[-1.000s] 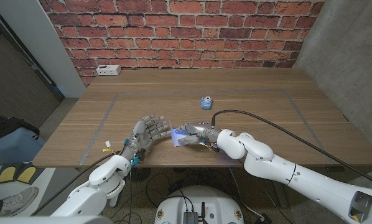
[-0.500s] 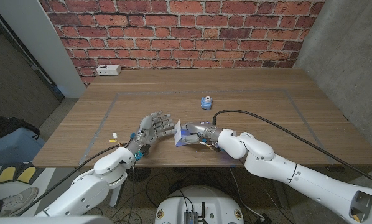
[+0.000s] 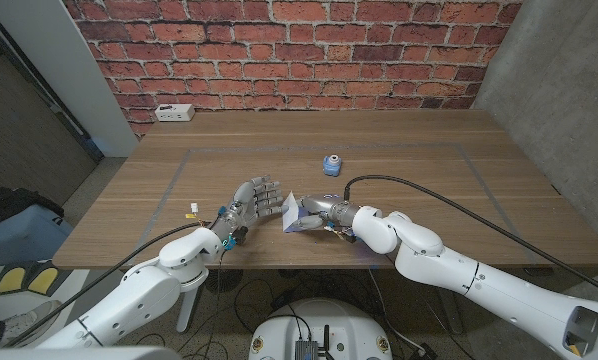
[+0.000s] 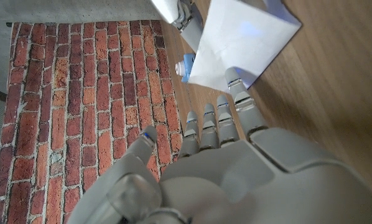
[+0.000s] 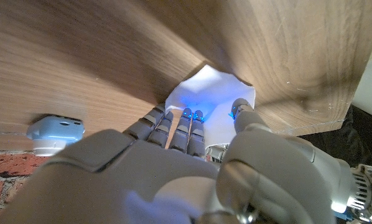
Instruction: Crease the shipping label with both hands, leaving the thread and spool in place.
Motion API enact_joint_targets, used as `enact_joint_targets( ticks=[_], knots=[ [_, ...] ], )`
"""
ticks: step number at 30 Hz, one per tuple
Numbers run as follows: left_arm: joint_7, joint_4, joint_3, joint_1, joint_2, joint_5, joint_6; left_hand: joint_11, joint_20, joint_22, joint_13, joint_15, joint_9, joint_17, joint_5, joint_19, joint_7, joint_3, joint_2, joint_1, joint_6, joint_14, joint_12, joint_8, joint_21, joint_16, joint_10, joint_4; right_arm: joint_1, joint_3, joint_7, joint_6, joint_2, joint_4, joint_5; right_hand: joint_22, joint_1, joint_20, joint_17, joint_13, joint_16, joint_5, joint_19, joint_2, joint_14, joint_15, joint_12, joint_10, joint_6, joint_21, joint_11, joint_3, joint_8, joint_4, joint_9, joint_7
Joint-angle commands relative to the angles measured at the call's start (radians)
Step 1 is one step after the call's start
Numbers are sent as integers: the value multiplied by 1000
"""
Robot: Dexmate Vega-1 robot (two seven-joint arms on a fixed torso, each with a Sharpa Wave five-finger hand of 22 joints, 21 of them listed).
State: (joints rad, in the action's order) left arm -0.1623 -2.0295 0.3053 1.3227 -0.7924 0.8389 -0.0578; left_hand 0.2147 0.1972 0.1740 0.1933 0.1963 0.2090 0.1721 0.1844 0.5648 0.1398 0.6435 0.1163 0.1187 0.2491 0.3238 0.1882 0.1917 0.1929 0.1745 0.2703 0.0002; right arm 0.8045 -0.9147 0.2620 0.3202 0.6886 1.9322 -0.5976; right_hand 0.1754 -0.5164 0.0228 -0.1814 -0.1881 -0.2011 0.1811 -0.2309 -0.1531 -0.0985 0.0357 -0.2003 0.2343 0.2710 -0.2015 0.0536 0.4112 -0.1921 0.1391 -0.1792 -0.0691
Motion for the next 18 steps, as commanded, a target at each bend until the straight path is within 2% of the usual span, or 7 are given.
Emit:
enact_joint_targets(
  ticks=[1, 5, 8, 12, 14, 16, 18],
  knots=[
    [136, 70, 48, -62, 37, 36, 52, 3, -12, 5, 2, -18, 0, 1, -5, 42, 68, 6, -6, -14, -9, 51, 19, 1, 18, 19, 39, 8, -10, -3, 6, 5, -4, -16, 12, 3, -18, 13, -1, -5, -3, 4, -16, -9, -10, 50, -1, 6, 1, -4, 4, 4, -2, 3, -4, -8],
    [182, 85, 51, -73, 46, 69, 62, 2, -22, 5, 2, -30, 0, 0, -5, 81, 68, 10, -8, -13, -2, 77, 27, 6, 29, 20, 68, 6, -14, -4, 6, 3, -5, -22, 16, 3, -21, 13, 0, -5, -2, 4, -17, -11, -9, 45, 0, 6, 2, -4, 3, 5, -2, 4, -4, -8],
    [165, 78, 53, -77, 41, 68, 49, 3, -24, 5, 2, -28, 0, 0, -5, 90, 68, 11, -8, -12, -2, 87, 26, 7, 30, 20, 69, 5, -17, -4, 3, -5, -6, -29, 22, 3, -23, 14, 0, -5, -2, 4, -17, -11, -9, 42, 0, 5, 2, -4, 3, 5, -2, 5, -4, -7],
    [79, 40, 52, -77, 11, 28, 0, 5, 5, 5, 2, 5, -2, 1, -6, 28, 67, 15, -13, -16, -20, 23, 7, 3, 3, -2, 21, 3, -20, -1, -3, -12, -5, -27, 27, 3, -25, 15, 0, -5, -1, 4, -17, -9, -8, 37, 1, 4, 1, -4, 0, 5, -1, 6, -4, -6],
    [34, 15, 53, -77, -6, -1, -25, 5, 14, 5, 3, 8, -3, 1, -7, 11, 67, 14, -16, -21, -34, 1, 8, 2, 1, 1, 10, 4, -22, 5, -1, -20, -6, -30, 42, 3, -26, 16, 0, -5, -1, 3, -18, -7, -8, 36, 2, 3, -1, -4, -1, 4, 0, 7, -4, -7],
    [12, -7, 57, -82, -29, -31, -48, 5, 16, 6, 3, 10, -5, 1, -8, -26, 65, 9, -24, -37, -47, -30, 14, 6, 5, 4, 0, 4, -21, 14, -2, -24, -5, -32, 61, 3, -19, 17, -1, -5, -1, 1, -18, 4, -10, 23, 6, -7, -7, -4, -4, -5, 2, 4, -4, -4],
    [0, -20, 59, -86, -40, -52, -58, 6, 17, 7, 3, 11, -7, 1, -9, -35, 45, 7, -28, -42, -48, -37, 14, 6, 4, 4, -3, 5, -14, 26, -19, -26, -3, -30, 74, 3, -1, 29, -2, -5, 0, -2, -13, 27, -9, 8, 8, -13, -18, -2, -18, -25, 6, -1, -4, -4]
  ],
)
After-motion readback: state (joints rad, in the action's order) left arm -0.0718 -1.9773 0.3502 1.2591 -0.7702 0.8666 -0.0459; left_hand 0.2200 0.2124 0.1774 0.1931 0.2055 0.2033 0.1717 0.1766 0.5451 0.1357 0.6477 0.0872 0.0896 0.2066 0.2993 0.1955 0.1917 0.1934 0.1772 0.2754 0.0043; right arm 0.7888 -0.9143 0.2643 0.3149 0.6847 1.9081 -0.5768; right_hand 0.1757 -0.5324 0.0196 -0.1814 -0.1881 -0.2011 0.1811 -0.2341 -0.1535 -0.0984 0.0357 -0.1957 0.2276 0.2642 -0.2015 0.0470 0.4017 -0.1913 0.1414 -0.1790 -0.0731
